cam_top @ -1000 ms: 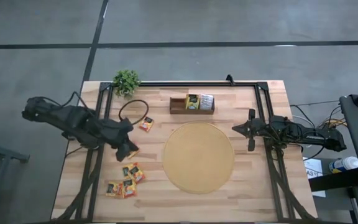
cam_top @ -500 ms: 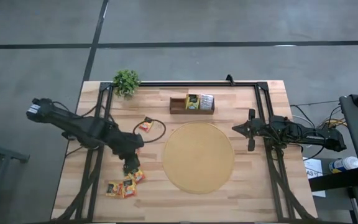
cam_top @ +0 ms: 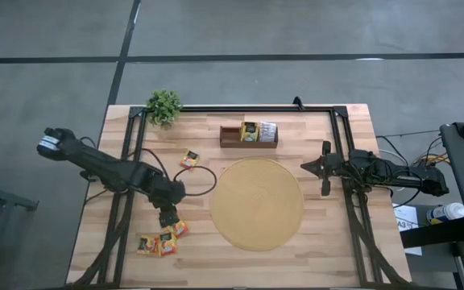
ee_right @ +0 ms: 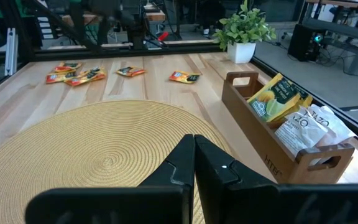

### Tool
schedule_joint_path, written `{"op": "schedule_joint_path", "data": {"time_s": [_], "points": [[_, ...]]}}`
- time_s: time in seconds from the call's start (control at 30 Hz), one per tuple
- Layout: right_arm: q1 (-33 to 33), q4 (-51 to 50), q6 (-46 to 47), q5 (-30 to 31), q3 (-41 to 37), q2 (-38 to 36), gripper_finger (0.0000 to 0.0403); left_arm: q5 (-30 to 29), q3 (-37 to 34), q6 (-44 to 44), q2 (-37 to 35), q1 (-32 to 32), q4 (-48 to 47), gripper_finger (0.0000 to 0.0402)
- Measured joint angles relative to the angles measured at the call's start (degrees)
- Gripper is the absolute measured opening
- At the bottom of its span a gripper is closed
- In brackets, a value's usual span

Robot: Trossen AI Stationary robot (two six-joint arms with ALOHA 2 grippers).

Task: Pick & Place Tea
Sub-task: Put the orange tea bag into the left section of the wooden organizer

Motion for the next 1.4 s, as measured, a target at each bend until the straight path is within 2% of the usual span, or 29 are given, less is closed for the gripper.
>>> {"op": "schedule_joint_path", "data": {"time_s": [0.27,0.5,1.4], "points": [[0.00,0.00,0.00,0.00,0.00,0.00,0.0009,-1.08,-6.43,6.56,1.69,0.00,8.14,0.0174],[0.00,0.00,0.00,0.00,0.00,0.00,0.0009,-1.13,-10.68,4.48,1.67,0.00,13.07,0.0174],[0.01,0.00,0.00,0.00,0.00,0.00,0.0009,-0.50,-17.37,2.40,1.73,0.02,24.48,0.0155]]}}
